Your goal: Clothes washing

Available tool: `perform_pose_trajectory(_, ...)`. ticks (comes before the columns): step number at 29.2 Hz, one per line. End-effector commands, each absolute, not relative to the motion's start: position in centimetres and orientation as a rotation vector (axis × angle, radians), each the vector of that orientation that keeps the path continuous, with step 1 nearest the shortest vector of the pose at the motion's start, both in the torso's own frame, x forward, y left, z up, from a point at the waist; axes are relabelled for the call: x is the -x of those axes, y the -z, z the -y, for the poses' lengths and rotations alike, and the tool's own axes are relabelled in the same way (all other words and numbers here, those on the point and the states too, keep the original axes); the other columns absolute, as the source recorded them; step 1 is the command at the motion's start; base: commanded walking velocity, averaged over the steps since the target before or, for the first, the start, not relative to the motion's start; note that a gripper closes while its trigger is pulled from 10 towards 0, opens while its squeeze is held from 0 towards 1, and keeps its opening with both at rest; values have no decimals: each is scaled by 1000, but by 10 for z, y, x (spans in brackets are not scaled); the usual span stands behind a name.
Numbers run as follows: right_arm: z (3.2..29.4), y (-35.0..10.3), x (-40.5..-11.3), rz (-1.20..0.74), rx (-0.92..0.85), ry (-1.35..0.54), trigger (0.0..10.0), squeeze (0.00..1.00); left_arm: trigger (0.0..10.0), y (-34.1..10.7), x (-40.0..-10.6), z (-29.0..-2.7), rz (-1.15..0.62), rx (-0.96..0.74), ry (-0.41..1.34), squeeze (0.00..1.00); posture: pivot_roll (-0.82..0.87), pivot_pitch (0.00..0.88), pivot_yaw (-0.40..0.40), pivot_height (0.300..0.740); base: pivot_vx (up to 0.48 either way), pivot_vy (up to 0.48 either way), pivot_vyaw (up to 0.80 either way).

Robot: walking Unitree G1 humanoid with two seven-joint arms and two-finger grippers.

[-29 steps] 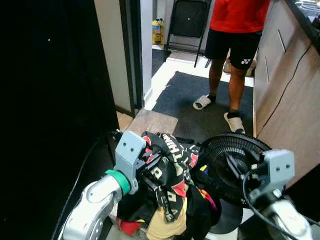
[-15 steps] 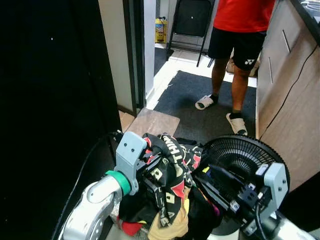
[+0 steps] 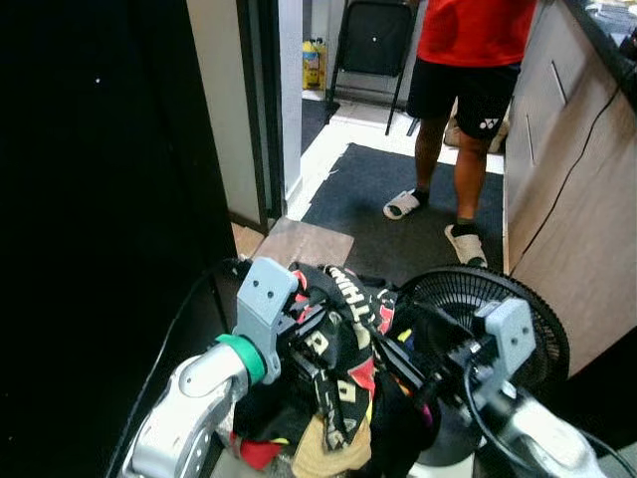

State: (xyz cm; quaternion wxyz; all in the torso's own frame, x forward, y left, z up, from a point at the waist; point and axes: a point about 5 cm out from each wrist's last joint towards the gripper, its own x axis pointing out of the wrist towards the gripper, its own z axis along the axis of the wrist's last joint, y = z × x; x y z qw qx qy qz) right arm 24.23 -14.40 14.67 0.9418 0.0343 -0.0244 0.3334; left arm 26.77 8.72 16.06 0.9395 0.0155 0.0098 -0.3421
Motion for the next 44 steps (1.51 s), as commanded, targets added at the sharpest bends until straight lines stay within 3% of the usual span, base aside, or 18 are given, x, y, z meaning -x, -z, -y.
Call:
perform_pose_trajectory(1,135,-132,-246,-8,-70,-715,10000,0,10000,-163,-266,-87,-9,-24,694,0,59,34,67,740,0,0,0)
perform_pose_trajectory(7,121,-124,-258,-28,-91,-766,10000,0,10000,-163,-266,-87,-8,-24,688,0,67,39,63,740,0,0,0)
perform_pose_trajectory(13,97,-115,-254,-97,-128,-962,10000,0,10000,-164,-265,-84,-5,-18,687,0,77,55,55,740,0,0,0)
perform_pose_trajectory(25,65,-103,-274,-123,-74,-1001,10000,0,10000,-164,-266,-83,-6,-13,683,0,86,71,50,740,0,0,0)
perform_pose_trajectory(30,58,-107,-301,-75,63,-860,10000,0,10000,-166,-267,-83,0,-12,679,0,95,70,40,740,0,0,0)
perform_pose_trajectory(32,82,-116,-327,-25,191,-615,10000,0,10000,-166,-267,-82,2,-9,674,0,88,73,40,740,0,0,0)
perform_pose_trajectory(42,102,-122,-337,-3,213,-497,10000,0,10000,-165,-266,-80,1,-7,681,0,78,73,46,740,0,0,0)
perform_pose_trajectory(43,107,-123,-338,6,198,-472,0,0,10000,-165,-267,-79,1,-5,688,0,73,72,51,740,0,0,0)
perform_pose_trajectory(44,107,-123,-338,6,198,-472,0,0,10000,-165,-267,-79,1,-5,688,0,73,72,51,740,0,0,0)
